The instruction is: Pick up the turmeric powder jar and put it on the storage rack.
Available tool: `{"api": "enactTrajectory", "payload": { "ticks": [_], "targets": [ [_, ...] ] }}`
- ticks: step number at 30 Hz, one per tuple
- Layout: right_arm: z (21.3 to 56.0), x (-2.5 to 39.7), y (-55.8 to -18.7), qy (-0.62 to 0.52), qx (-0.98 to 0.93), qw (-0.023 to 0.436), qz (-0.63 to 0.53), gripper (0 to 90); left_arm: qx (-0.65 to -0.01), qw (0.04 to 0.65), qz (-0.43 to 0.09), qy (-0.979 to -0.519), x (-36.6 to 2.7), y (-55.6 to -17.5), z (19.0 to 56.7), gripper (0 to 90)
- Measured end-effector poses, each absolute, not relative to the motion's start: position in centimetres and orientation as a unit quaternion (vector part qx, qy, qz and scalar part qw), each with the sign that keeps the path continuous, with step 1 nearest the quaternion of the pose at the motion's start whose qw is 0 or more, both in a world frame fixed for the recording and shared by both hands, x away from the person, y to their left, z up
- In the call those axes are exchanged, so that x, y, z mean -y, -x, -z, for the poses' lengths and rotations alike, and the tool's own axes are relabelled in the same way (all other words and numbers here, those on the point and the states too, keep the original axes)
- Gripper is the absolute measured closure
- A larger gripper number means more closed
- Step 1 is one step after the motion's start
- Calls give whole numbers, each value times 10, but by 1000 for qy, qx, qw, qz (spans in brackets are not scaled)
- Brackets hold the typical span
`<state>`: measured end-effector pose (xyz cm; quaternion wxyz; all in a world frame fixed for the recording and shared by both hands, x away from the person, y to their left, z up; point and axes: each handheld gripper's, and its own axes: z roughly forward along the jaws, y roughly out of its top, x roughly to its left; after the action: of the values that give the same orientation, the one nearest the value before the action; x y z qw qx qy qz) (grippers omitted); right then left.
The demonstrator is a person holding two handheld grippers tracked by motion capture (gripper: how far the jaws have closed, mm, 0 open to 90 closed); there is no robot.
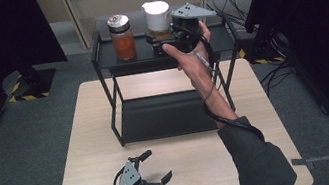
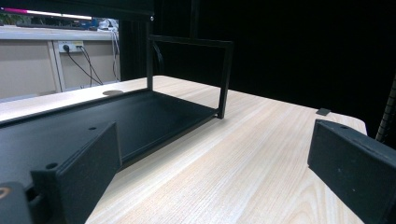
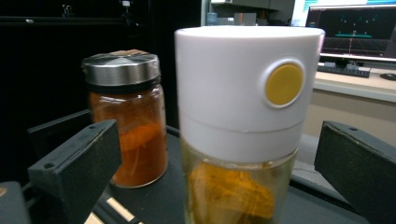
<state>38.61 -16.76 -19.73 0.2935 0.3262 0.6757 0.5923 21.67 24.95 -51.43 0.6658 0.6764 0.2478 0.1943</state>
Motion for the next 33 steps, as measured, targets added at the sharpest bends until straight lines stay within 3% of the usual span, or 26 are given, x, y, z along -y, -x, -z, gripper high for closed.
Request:
{"api": "enactTrajectory", "payload": {
  "ticks": [33],
  "targets": [
    [242,218,-331,-270,-665,259,-646,4,-253,666,-197,-673,-249,-216,515,20]
  ]
}}
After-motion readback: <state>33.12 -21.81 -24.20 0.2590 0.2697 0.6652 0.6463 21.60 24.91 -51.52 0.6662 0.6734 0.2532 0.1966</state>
